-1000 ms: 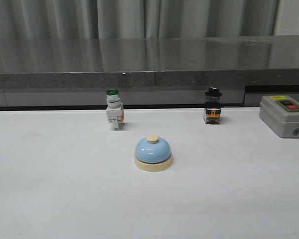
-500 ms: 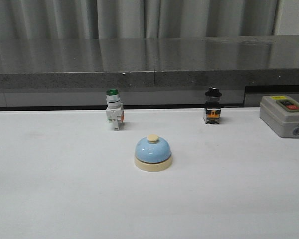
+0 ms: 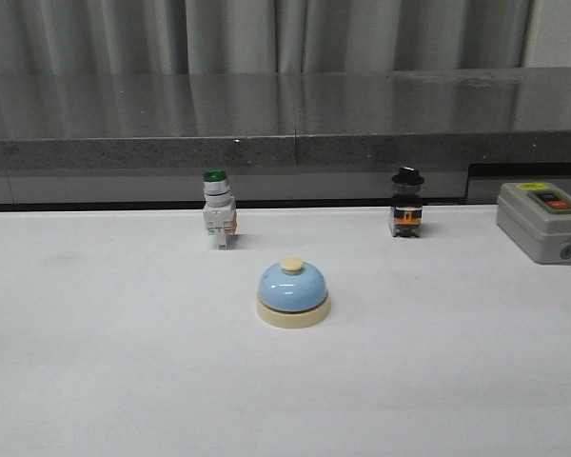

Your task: Place and press bell with both arms

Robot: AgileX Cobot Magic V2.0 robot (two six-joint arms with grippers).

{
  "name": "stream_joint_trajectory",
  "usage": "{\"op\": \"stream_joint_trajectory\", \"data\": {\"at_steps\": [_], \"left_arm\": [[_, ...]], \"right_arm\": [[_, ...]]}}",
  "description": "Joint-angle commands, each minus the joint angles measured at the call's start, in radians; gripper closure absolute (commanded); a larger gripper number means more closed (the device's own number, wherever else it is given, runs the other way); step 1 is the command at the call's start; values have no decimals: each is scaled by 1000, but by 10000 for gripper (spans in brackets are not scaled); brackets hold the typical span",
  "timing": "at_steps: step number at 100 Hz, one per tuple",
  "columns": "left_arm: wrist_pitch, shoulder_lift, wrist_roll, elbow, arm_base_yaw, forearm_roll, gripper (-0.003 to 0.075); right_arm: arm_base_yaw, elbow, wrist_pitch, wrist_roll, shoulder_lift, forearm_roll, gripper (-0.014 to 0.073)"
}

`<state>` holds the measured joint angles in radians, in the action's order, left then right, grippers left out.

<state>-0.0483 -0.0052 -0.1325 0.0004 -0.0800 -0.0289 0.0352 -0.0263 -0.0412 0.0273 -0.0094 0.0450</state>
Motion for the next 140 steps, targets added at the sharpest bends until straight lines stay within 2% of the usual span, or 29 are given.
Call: {"op": "stream_joint_trajectory", "data": {"at_steps": [1, 17, 37, 73, 83, 115, 140], "left_arm": [[71, -31, -13, 41, 3, -1, 741], [71, -31, -13, 41, 3, -1, 741], [71, -31, -13, 41, 3, -1, 741], [71, -31, -13, 41, 3, -1, 741], [71, -31, -13, 41, 3, -1, 741], [71, -31, -13, 41, 3, -1, 741], [71, -31, -13, 41, 3, -1, 741]], "right_arm": [[-7, 18, 137, 4, -19, -5, 654], [-7, 87, 81, 4, 4, -5, 654], [-7, 252, -32, 4, 137, -5, 654], [-7, 638, -496, 4, 473, -5, 654], [-7, 706, -582, 4, 559, -5, 654], [-7, 739, -590, 4, 716, 1, 654], [4, 760, -550, 5, 772, 89, 654]]}}
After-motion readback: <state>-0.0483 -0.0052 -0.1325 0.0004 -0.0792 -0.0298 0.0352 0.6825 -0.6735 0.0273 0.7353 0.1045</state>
